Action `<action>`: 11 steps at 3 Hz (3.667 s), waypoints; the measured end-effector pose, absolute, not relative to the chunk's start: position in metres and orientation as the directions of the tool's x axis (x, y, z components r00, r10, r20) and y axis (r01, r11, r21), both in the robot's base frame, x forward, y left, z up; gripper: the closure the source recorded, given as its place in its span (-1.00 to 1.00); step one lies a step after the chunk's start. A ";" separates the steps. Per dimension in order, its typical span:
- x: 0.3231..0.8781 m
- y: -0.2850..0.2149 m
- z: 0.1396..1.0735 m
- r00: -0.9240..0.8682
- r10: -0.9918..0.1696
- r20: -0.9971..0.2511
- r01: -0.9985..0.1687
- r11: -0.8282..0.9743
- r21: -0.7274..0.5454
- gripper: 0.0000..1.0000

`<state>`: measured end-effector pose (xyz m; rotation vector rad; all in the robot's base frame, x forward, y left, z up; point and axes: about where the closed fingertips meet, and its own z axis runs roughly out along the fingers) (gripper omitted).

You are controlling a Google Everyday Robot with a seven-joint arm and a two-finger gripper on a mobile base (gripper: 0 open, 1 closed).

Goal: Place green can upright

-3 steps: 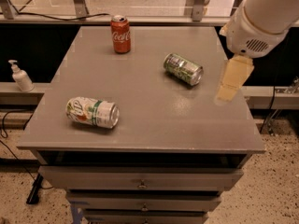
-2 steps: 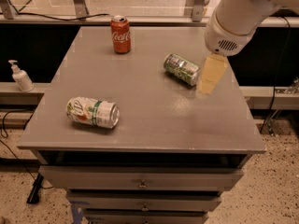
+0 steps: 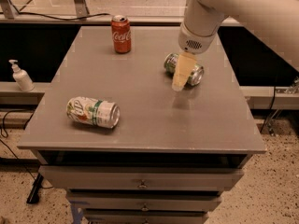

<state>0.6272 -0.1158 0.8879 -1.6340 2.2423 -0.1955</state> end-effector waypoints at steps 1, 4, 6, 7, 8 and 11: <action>0.649 -0.097 0.865 -0.304 -0.934 -0.189 -0.895 0.348 -0.280 -1.00; 0.678 -0.098 0.832 -0.409 -0.898 -0.165 -0.877 0.436 -0.202 -0.17; 0.686 -0.085 0.869 -0.391 -0.865 -0.316 -0.878 0.453 -0.153 0.74; 0.688 -0.083 0.892 -0.372 -0.799 -0.472 -0.882 0.463 -0.090 1.00; 0.688 -0.090 0.900 -0.359 -0.672 -0.648 -0.885 0.466 0.007 1.00; 0.685 -0.109 0.940 -0.158 -0.224 -0.962 -0.928 0.367 0.067 1.00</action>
Offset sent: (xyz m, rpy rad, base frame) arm 0.0587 0.0237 -0.0552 -0.0144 0.1245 -0.1368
